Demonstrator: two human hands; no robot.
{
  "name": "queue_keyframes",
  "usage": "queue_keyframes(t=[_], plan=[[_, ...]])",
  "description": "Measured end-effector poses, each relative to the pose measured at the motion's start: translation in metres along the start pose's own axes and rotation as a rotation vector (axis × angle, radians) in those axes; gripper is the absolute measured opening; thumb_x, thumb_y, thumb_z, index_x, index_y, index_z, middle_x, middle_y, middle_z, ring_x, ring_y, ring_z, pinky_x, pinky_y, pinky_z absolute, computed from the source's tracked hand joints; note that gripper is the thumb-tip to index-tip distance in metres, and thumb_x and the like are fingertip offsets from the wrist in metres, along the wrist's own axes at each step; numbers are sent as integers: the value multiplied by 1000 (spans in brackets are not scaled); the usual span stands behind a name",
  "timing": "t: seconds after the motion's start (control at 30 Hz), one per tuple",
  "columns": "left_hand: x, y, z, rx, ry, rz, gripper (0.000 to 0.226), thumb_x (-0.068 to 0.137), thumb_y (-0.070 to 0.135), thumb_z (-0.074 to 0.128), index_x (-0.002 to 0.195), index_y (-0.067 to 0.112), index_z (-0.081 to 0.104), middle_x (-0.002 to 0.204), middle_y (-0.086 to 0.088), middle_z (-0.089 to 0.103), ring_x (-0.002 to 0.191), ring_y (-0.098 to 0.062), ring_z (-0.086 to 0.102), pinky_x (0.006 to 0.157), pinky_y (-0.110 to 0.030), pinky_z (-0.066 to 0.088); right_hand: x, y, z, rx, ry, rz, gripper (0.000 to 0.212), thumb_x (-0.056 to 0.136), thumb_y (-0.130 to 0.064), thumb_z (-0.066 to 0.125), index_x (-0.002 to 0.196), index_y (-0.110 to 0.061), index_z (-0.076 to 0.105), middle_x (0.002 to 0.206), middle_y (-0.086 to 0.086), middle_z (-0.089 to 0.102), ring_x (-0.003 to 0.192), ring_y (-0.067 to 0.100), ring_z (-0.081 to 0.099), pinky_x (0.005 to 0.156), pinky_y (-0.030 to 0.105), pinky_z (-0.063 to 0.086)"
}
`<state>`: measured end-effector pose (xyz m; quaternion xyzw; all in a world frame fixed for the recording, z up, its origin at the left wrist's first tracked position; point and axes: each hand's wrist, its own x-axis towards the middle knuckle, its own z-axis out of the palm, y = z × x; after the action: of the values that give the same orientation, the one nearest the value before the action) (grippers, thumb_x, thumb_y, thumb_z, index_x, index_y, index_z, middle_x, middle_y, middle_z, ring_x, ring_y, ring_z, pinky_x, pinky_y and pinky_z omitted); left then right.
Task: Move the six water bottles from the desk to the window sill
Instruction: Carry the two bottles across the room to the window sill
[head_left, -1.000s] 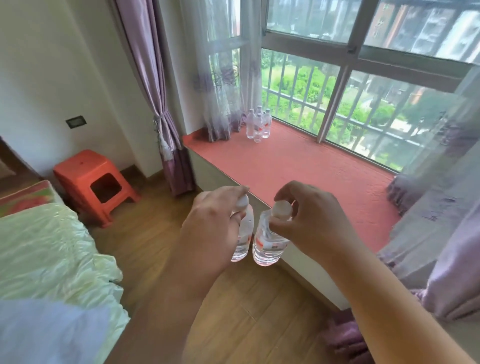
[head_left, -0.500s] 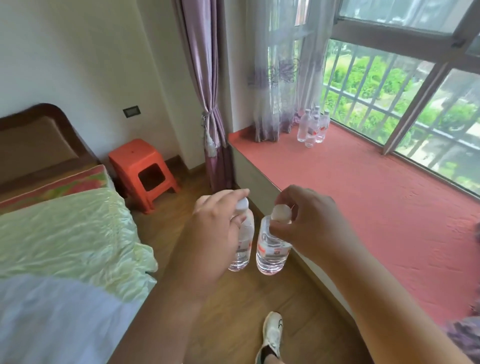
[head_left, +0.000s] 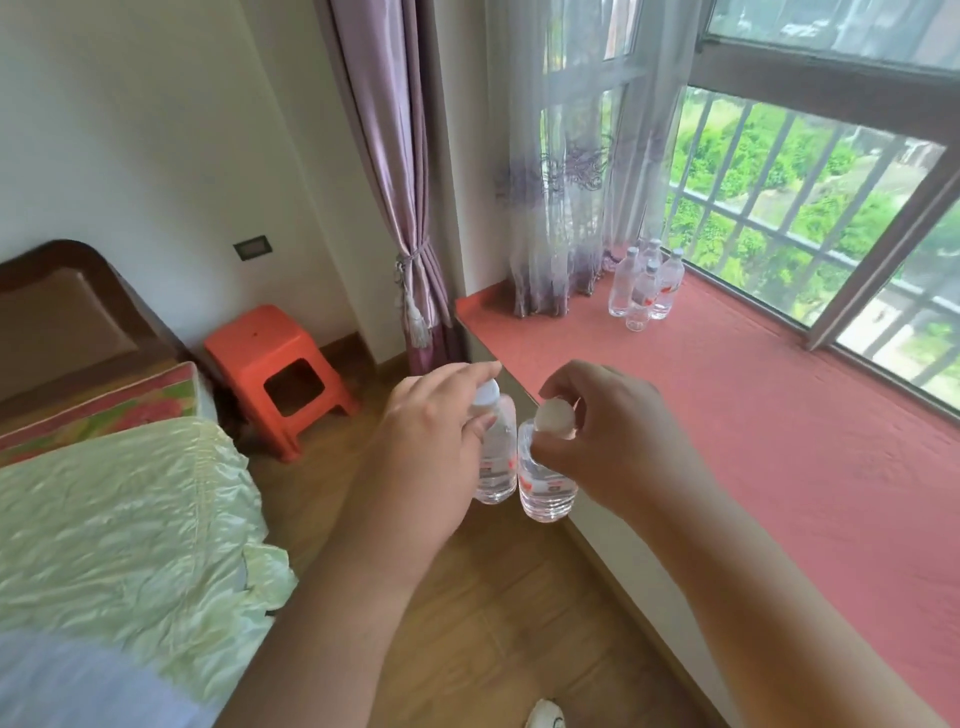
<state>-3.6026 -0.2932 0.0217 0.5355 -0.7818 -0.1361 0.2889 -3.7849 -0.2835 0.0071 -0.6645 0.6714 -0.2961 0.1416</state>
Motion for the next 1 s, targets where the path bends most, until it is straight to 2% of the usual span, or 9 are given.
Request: queue_keyframes(t=[0.2,0.47,0.57,0.77,0.9,1.0], plan=[[45,-2,14,-21,24,2,43,92,18,67,133,28,60,128,13,59,121,-5,45,97,3,17,46,17,-10,-31,-9,1,33,67,-26,75,98,-25,64,78,-13,54,70,8,48,57,12,31],[102,-22,37,-20,-46,41,44,92,22,66,134,33,57,128,17,57,120,2,39,92,7,16,95,31,-7,-59,0,58,34,68,-32,75,101,-29,64,84,-15,58,75,6,51,58,13,32],[130,-32,41,-29,-65,78,45,93,24,64,136,35,55,129,20,55,121,5,37,91,8,15,118,32,-5,-68,21,85,35,68,-32,75,102,-30,64,84,-16,58,76,6,51,58,14,31],[197,-59,40,-85,-91,165,45,93,22,65,136,35,56,131,19,56,125,2,40,93,4,17,171,25,2,-101,82,134,34,69,-31,76,101,-29,64,79,-20,51,72,-6,45,59,8,31],[240,-81,36,-115,-113,228,46,93,21,66,135,35,56,131,19,56,122,8,36,91,7,17,208,14,10,-117,128,174,33,69,-27,78,99,-26,65,75,-23,48,69,-11,45,63,3,33],[269,-100,32,-133,-133,266,46,92,21,66,135,36,56,130,20,56,119,12,32,91,8,16,232,6,19,-104,169,215,32,68,-27,78,98,-27,66,75,-20,51,69,-8,47,60,7,34]])
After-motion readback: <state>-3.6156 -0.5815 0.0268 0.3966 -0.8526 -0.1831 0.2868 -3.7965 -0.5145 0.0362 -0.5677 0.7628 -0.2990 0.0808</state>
